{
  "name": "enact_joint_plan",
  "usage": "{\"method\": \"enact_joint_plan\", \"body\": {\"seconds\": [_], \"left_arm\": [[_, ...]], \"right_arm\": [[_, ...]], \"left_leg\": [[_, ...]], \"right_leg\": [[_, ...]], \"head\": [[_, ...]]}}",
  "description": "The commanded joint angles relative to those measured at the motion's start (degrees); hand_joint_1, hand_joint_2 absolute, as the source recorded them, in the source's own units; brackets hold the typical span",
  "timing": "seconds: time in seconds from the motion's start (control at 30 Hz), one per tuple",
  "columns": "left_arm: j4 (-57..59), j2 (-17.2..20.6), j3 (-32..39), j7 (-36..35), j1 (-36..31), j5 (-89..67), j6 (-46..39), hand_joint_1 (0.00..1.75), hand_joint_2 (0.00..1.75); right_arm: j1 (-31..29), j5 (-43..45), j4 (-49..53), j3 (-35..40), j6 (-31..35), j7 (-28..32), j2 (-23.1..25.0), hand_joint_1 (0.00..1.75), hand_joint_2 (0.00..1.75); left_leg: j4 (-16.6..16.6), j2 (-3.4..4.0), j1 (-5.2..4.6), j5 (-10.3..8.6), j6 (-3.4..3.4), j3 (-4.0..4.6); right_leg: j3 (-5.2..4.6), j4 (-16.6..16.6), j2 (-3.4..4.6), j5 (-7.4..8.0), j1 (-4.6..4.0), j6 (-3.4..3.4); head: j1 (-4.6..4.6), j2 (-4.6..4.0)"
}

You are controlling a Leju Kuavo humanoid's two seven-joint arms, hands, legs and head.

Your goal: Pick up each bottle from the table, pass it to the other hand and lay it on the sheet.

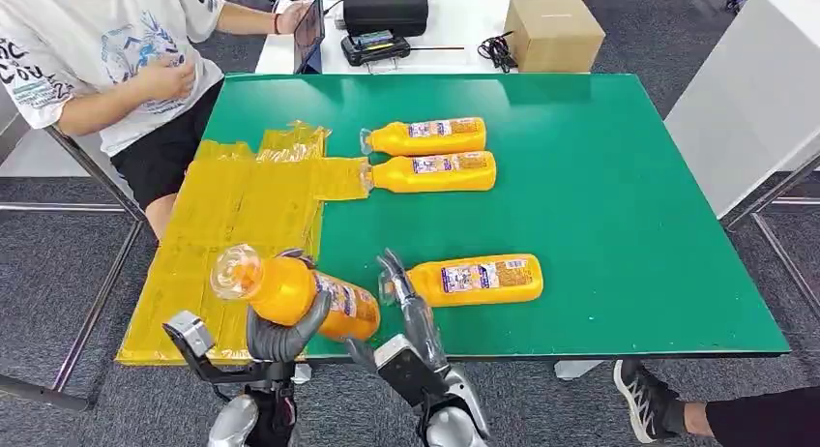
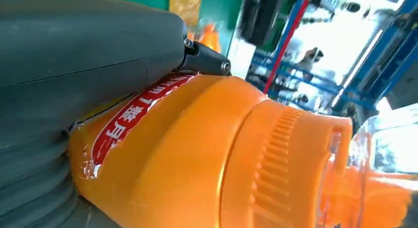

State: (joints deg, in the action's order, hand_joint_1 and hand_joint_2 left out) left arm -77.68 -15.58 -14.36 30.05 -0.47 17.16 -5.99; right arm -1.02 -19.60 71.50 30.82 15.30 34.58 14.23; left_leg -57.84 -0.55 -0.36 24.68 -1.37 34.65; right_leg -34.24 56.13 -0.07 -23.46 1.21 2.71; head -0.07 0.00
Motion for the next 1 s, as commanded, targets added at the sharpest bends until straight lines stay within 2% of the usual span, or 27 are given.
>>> {"method": "enact_joint_plan", "body": {"seconds": [0.03, 0.07, 0.13, 0.2, 0.43, 0.5, 0.53, 0.57, 0.6, 0.67, 0.73, 0.77, 0.8, 0.83, 0.87, 0.97, 1.0], "left_arm": [[6.42, 0.32, 5.51, 2.63, -7.16, -4.75, -7.41, 1.75, 1.75], [6.64, 0.65, 5.56, 4.00, -7.89, -7.59, -9.76, 1.75, 1.75], [7.57, 1.58, 6.24, 7.58, -9.91, -18.98, -19.89, 1.75, 1.75], [10.68, 3.61, 6.78, 8.49, -12.56, -35.43, -32.89, 1.75, 1.75], [11.84, 4.51, 7.93, 8.09, -13.87, -38.28, -33.22, 1.75, 1.75], [11.64, 1.49, 15.93, 8.86, -13.99, -53.93, -34.01, 1.75, 1.75], [13.53, 0.64, 22.19, 6.64, -16.13, -68.67, -34.01, 1.75, 1.75], [13.45, -0.51, 26.63, 8.85, -17.29, -72.56, -34.01, 1.75, 1.75], [16.29, -0.03, 30.22, 9.24, -19.60, -77.46, -34.01, 1.75, 1.75], [18.45, 1.96, 34.41, 6.20, -22.38, -91.43, -34.01, 1.75, 1.75], [20.69, 5.08, 33.22, 2.35, -23.88, -97.68, -34.01, 1.75, 1.75], [28.89, 7.85, 31.66, -1.44, -26.14, -99.83, -34.01, 1.75, 1.75], [33.23, 9.79, 30.23, -1.38, -27.70, -98.38, -34.01, 1.75, 1.75], [36.96, 11.89, 27.55, -4.95, -28.74, -102.68, -34.01, 1.75, 1.75], [46.46, 14.09, 25.45, -6.21, -31.55, -102.73, -33.49, 1.75, 1.75], [54.82, 17.71, 21.86, -8.46, -34.57, -103.98, -32.86, 1.75, 1.75], [55.73, 18.26, 21.33, -8.46, -35.06, -103.89, -32.03, 1.75, 1.75]], "right_arm": [[4.40, 7.31, 18.35, -0.40, 1.88, 5.42, -3.76, 0.00, 0.00], [4.39, 8.23, 19.82, 0.02, 3.06, 5.42, -4.26, 0.00, 0.00], [3.82, 11.35, 23.92, 0.98, 5.69, 5.42, -5.39, 0.00, 0.00], [2.71, 12.86, 23.80, 0.92, 5.54, 5.42, -5.50, 0.00, 0.00], [1.99, 12.67, 23.23, 0.59, 5.71, 5.42, -5.23, 0.00, 0.00], [1.14, 12.48, 23.06, 1.35, 5.93, 5.42, -5.51, 0.00, 0.00], [0.01, 13.38, 21.39, 0.92, 4.74, 5.42, -4.89, 0.00, 1.75], [-0.49, 13.30, 20.87, 0.85, 4.26, 5.42, -4.63, 0.00, 1.75], [-1.06, 13.44, 20.03, 0.59, 3.81, 5.42, -4.16, 0.00, 1.75], [-1.73, 14.02, 18.56, 0.38, 1.92, 5.42, -3.60, 0.00, 1.75], [-1.67, 13.99, 17.99, -0.24, 0.58, 5.42, -2.71, 0.00, 1.75], [-1.21, 13.73, 17.27, -0.80, -0.14, 5.42, -2.05, 0.00, 1.75], [-0.79, 13.35, 17.00, -0.97, -1.45, 5.42, -1.98, 0.00, 1.75], [-0.76, 13.53, 16.79, -1.07, -2.31, 5.42, -1.94, 0.00, 1.75], [-1.00, 13.23, 15.86, -1.06, -3.11, 5.42, -1.92, 0.00, 1.75], [-1.79, 13.25, 14.17, -1.13, -5.37, 5.42, -1.51, 0.00, 1.75], [-1.88, 13.14, 13.76, -1.24, -5.74, 5.42, -1.33, 0.00, 1.75]], "left_leg": [[0.02, -0.08, 0.05, 0.02, 0.06, -0.08], [-0.03, -0.10, 0.09, 0.07, 0.09, -0.12], [-0.06, -0.10, 0.12, 0.07, 0.10, -0.13], [-0.09, -0.12, 0.14, 0.08, 0.12, -0.12], [0.05, 0.02, 0.03, 0.00, 0.06, -0.16], [0.03, 0.06, 0.07, 0.03, 0.08, -0.19], [0.02, 0.13, 0.15, 0.11, 0.13, -0.34], [0.01, 0.12, 0.10, 0.06, 0.09, -0.23], [-0.01, 0.21, 0.13, 0.07, 0.12, -0.26], [-0.05, 0.28, 0.18, 0.08, 0.14, -0.25], [-0.03, 0.32, 0.18, 0.06, 0.16, -0.26], [0.04, 0.24, 0.13, 0.00, 0.13, -0.22], [0.03, 0.33, 0.16, 0.03, 0.17, -0.29], [0.05, 0.33, 0.20, 0.03, 0.20, -0.34], [0.13, 0.12, 0.09, -0.04, 0.14, -0.34], [0.26, -0.05, 0.26, -0.09, 0.29, -0.62], [0.14, -0.02, 0.08, -0.07, 0.12, -0.34]], "right_leg": [[0.13, -0.03, -0.10, -0.05, -0.06, -0.08], [0.20, 0.00, -0.13, -0.09, -0.10, -0.12], [0.22, -0.01, -0.14, -0.08, -0.13, -0.13], [0.23, 0.01, -0.16, -0.09, -0.15, -0.15], [0.20, -0.04, 0.00, 0.00, -0.04, -0.08], [0.21, -0.05, 0.03, -0.01, -0.07, -0.09], [0.37, -0.07, 0.08, -0.05, -0.17, -0.17], [0.26, -0.05, 0.09, -0.01, -0.11, -0.11], [0.27, -0.06, 0.17, 0.01, -0.14, -0.14], [0.27, -0.03, 0.24, 0.04, -0.18, -0.17], [0.26, -0.02, 0.28, 0.06, -0.19, -0.19], [0.20, -0.04, 0.20, 0.07, -0.13, -0.15], [0.26, -0.04, 0.27, 0.07, -0.17, -0.19], [0.32, -0.08, 0.24, 0.06, -0.21, -0.23], [0.31, -0.08, 0.03, 0.04, -0.09, -0.17], [0.66, -0.23, -0.13, 0.04, -0.27, -0.34], [0.34, -0.07, -0.06, 0.01, -0.09, -0.13]], "head": [[0.00, 0.00], [0.00, 0.00], [0.00, 0.00], [0.00, 0.00], [0.00, 0.00], [0.00, 0.00], [0.00, 0.00], [-0.02, 0.00], [0.00, 0.00], [0.00, 0.00], [0.02, 0.00], [0.00, 0.00], [0.02, 0.00], [-0.02, 0.00], [0.00, 0.00], [-0.02, 0.00], [0.00, 0.00]]}}
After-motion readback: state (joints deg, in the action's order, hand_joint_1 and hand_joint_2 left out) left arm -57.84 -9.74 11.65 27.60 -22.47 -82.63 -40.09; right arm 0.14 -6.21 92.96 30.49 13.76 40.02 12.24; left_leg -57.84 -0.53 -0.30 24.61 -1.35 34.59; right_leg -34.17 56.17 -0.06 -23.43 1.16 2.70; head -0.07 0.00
